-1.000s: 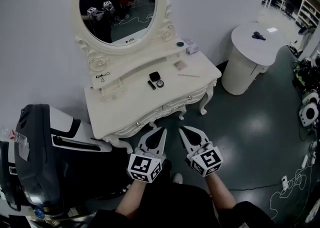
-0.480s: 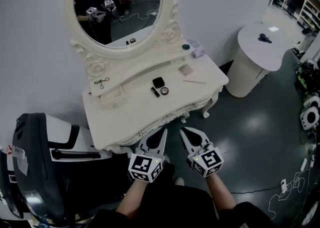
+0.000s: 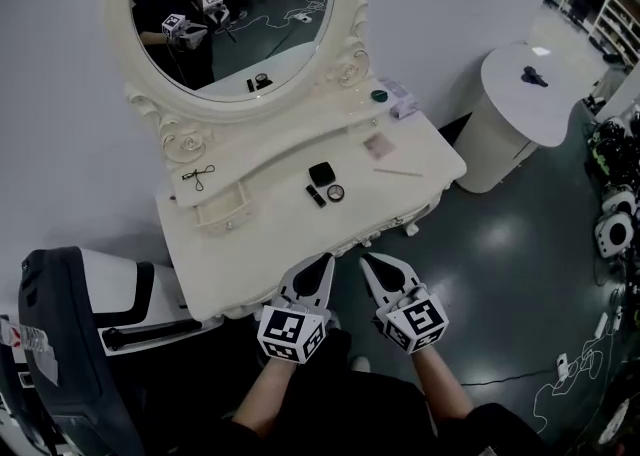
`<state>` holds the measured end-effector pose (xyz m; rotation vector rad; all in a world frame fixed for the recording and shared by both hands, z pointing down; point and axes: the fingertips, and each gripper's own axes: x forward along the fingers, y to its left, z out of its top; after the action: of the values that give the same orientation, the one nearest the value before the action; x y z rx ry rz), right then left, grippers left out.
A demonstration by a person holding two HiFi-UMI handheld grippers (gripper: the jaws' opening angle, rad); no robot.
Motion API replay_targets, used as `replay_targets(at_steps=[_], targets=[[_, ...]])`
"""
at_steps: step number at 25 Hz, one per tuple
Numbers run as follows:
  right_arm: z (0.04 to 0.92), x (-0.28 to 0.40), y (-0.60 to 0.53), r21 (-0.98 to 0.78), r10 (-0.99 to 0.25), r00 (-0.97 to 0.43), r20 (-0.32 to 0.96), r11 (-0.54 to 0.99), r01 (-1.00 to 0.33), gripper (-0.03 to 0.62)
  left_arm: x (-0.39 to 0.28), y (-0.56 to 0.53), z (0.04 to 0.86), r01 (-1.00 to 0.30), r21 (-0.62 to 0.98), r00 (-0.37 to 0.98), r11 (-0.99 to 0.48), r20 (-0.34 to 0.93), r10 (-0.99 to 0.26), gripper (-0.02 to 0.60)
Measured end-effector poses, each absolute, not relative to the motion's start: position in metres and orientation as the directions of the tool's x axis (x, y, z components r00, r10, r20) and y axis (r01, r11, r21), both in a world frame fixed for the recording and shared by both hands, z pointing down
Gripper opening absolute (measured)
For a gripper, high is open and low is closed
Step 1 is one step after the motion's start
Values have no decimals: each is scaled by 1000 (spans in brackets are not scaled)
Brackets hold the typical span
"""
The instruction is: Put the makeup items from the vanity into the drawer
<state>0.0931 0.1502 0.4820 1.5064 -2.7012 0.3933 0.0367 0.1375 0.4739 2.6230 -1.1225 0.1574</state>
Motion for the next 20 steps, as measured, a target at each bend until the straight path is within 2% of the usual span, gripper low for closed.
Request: replay_targets(at_steps=[20], targets=[[493, 69, 97, -177, -863, -457, 216, 426, -887, 25, 4, 79, 479, -684, 257, 729, -683, 226, -646, 15]])
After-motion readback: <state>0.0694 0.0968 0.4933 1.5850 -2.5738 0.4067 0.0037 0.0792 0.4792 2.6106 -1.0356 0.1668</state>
